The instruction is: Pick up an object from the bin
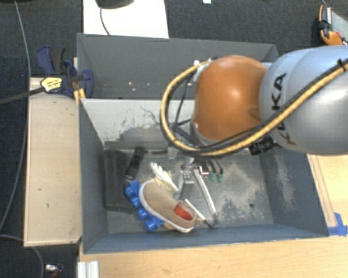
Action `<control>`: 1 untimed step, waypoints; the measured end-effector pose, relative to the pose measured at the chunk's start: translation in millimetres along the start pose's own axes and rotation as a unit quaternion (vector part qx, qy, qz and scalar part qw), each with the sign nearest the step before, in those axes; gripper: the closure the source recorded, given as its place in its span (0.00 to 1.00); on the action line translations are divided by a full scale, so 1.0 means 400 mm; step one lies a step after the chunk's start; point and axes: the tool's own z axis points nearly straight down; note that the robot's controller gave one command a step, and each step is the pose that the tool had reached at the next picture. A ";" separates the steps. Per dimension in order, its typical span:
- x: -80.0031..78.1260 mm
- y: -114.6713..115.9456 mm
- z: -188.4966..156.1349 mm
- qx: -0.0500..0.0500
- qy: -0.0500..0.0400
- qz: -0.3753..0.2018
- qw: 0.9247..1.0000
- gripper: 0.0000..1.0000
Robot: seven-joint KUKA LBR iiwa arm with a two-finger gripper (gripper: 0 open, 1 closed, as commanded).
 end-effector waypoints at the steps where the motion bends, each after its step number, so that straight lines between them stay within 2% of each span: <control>1: -0.004 -0.003 -0.012 -0.001 -0.004 0.003 1.000 0.00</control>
Offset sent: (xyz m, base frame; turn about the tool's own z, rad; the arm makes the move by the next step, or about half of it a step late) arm 0.0384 -0.0230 -0.1474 0.0283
